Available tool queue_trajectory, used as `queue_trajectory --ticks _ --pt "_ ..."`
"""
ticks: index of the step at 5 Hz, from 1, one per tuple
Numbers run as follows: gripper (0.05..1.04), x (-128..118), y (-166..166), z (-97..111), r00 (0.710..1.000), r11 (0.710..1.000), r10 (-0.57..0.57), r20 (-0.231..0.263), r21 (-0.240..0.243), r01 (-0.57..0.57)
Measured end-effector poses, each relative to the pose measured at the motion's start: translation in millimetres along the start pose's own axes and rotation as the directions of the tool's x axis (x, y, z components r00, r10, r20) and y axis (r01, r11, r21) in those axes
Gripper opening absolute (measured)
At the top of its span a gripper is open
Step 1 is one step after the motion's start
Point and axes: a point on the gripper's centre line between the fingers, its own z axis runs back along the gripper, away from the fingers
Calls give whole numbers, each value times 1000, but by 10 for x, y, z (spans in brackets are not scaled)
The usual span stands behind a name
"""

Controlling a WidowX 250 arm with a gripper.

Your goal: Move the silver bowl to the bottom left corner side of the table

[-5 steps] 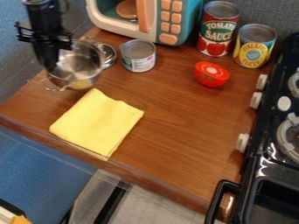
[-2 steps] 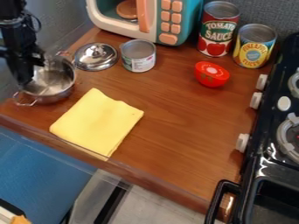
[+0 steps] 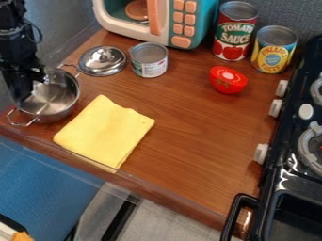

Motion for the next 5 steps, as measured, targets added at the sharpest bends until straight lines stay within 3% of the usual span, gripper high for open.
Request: queue_trajectory --ticks 1,2,3,4,5 --pt "258 -6 -7 -4 1000 1000 -1 -11 15 1" --pt "533 11 -13 44 1000 1000 -12 9 12 12" --pt "840 22 -17 235 999 1000 -26 48 13 25" --pt "1023 35 -38 380 995 999 -53 88 4 53" --pt "1013 38 -21 430 994 998 -55 96 5 55"
